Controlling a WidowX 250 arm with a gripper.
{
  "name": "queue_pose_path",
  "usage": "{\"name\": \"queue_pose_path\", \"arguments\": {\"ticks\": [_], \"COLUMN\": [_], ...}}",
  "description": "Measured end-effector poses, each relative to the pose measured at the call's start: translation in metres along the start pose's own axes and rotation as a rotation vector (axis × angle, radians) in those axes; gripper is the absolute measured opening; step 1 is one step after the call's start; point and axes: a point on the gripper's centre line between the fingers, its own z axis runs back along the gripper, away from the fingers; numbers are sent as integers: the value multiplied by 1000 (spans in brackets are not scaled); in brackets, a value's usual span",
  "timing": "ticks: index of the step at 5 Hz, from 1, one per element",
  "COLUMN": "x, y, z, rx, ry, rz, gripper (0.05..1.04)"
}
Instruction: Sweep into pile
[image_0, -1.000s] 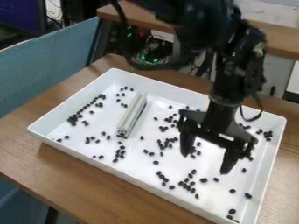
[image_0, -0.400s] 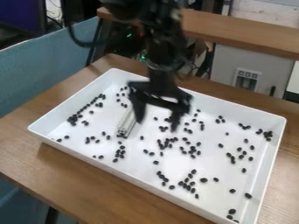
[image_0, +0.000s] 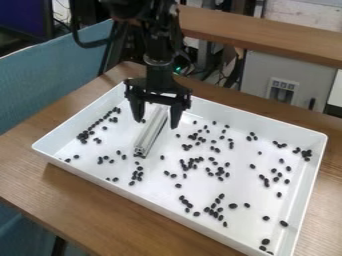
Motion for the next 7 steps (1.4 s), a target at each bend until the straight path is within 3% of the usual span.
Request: {"name": "queue_pose_path", "arguments": {"ticks": [2, 3, 5, 7], "x": [7, 3, 4, 2], "y": [6, 9, 18, 14], "z": [-17, -25, -45, -51], "rx": [12, 30, -2, -27], "ry": [8, 39, 103, 90], "rz": [46, 44, 49, 23], "gripper": [1000, 1000, 957, 405]}}
